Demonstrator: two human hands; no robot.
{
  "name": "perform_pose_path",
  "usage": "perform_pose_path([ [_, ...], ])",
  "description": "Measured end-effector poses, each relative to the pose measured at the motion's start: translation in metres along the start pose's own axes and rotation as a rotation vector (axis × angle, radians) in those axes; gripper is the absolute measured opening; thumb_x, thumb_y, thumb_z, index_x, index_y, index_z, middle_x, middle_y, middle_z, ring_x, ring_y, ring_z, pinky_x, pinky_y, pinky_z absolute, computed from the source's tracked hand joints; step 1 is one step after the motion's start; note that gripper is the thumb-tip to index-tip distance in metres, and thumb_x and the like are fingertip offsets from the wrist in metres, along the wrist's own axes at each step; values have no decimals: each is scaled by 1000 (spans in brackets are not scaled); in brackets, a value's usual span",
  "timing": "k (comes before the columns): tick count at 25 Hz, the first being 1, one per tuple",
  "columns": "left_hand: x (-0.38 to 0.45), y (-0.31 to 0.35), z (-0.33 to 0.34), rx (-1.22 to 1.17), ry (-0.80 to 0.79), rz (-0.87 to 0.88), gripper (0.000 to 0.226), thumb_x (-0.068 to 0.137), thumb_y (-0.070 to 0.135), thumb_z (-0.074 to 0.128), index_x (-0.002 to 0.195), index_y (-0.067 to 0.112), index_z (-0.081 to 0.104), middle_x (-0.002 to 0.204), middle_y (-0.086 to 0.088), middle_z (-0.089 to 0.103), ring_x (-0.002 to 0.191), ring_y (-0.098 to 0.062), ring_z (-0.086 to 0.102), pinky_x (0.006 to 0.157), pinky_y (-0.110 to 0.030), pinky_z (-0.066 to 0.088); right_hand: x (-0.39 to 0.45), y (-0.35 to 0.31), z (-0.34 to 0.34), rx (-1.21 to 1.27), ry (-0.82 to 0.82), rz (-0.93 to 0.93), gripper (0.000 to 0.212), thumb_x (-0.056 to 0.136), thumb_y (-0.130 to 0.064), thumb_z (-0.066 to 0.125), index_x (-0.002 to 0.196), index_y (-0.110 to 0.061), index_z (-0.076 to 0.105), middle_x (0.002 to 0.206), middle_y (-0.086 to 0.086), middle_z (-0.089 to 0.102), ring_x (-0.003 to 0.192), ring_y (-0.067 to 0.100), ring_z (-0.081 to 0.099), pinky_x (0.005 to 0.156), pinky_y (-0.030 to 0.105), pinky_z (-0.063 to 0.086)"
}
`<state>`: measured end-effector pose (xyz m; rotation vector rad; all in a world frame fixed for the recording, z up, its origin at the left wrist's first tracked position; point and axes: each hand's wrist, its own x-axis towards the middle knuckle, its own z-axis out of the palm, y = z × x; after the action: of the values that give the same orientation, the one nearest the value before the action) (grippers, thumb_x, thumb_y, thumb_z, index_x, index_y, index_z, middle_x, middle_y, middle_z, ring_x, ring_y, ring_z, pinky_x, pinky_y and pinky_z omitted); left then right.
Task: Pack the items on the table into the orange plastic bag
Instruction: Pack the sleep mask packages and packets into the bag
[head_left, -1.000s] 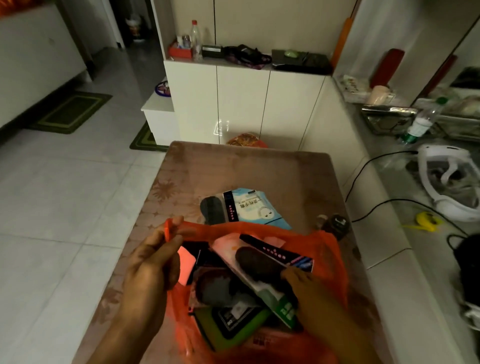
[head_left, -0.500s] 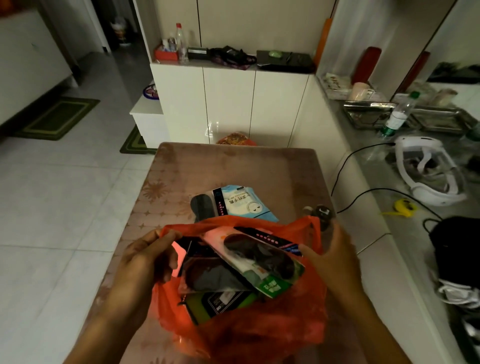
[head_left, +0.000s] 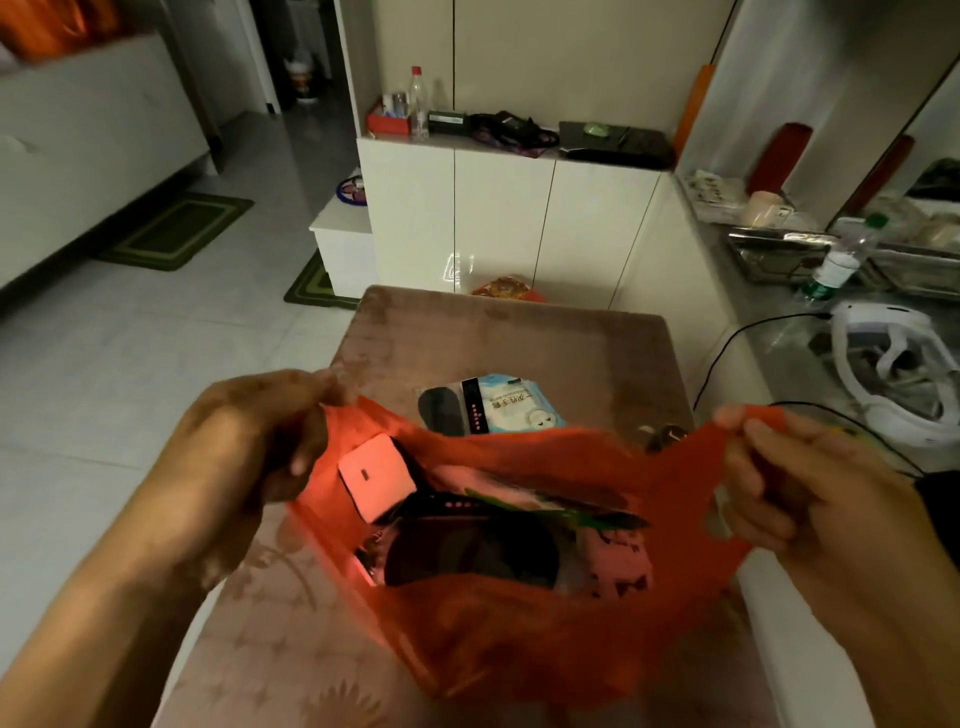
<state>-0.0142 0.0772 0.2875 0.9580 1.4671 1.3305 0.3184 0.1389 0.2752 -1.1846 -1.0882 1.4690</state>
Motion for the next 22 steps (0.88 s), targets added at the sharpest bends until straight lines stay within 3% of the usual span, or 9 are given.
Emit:
perform_pose_path([
  [5,-34,-27,-15,-50,-93,-171,56,60,52,73,78,0,61,42,-11,36,28,-11,23,39,-15,13,21,30,-35,-172,350,69,18,96,-9,46,91,-4,63,59,9,49,34,12,34,34,19,26],
  [7,-38,-30,-18,-34,-118,-210,55,59,53,73,74,2,61,45,-14,41,28,-13,29,37,-9,20,34,36,-51,-670,470,111,20,91,-17,47,80,-7,60,69,17,57,46,22,48,46,25,39],
  [10,-30,-32,-13,-53,-105,-224,28,76,31,57,67,5,60,52,-18,44,33,-17,33,37,-10,21,43,41,-31,-1397,456,72,37,84,-30,50,116,-10,52,111,19,61,88,36,58,73,41,47],
  [12,-25,-34,-7,-60,-121,-211,24,77,27,61,65,6,58,53,-19,46,35,-18,35,36,-12,22,52,51,14,-1330,336,-344,55,83,-18,58,135,-18,41,133,10,51,115,29,51,93,47,45],
  [14,-21,-33,-3,-23,-180,-189,32,75,35,69,65,6,57,54,-18,50,37,-20,40,35,-16,27,75,74,69,-1181,-15,-559,53,87,-17,55,138,-23,41,142,0,46,126,15,42,107,42,35],
  [17,-8,-38,-5,148,-153,-193,48,62,57,73,69,11,62,58,-13,61,43,-23,50,41,-23,38,113,140,105,-1320,-452,-320,34,98,-29,43,131,-25,49,130,2,58,116,19,54,103,44,41],
  [19,8,-51,-16,670,57,-107,49,63,67,69,83,22,64,68,-1,70,54,-20,61,54,-29,49,118,173,98,-1352,-585,-79,29,100,-28,41,124,-24,56,122,2,63,109,20,60,97,41,46],
  [21,25,-61,-15,1125,270,197,43,74,56,67,104,27,59,92,2,70,77,-21,65,66,-36,53,114,186,93,-1354,-601,-58,30,99,-26,43,126,-24,58,128,1,62,116,21,58,102,38,42],
  [22,36,-63,-4,1140,232,361,39,79,52,65,107,25,59,100,1,67,88,-21,62,72,-39,52,114,184,94,-1356,-623,-62,31,99,-25,45,127,-23,57,130,1,60,119,21,56,103,37,41],
])
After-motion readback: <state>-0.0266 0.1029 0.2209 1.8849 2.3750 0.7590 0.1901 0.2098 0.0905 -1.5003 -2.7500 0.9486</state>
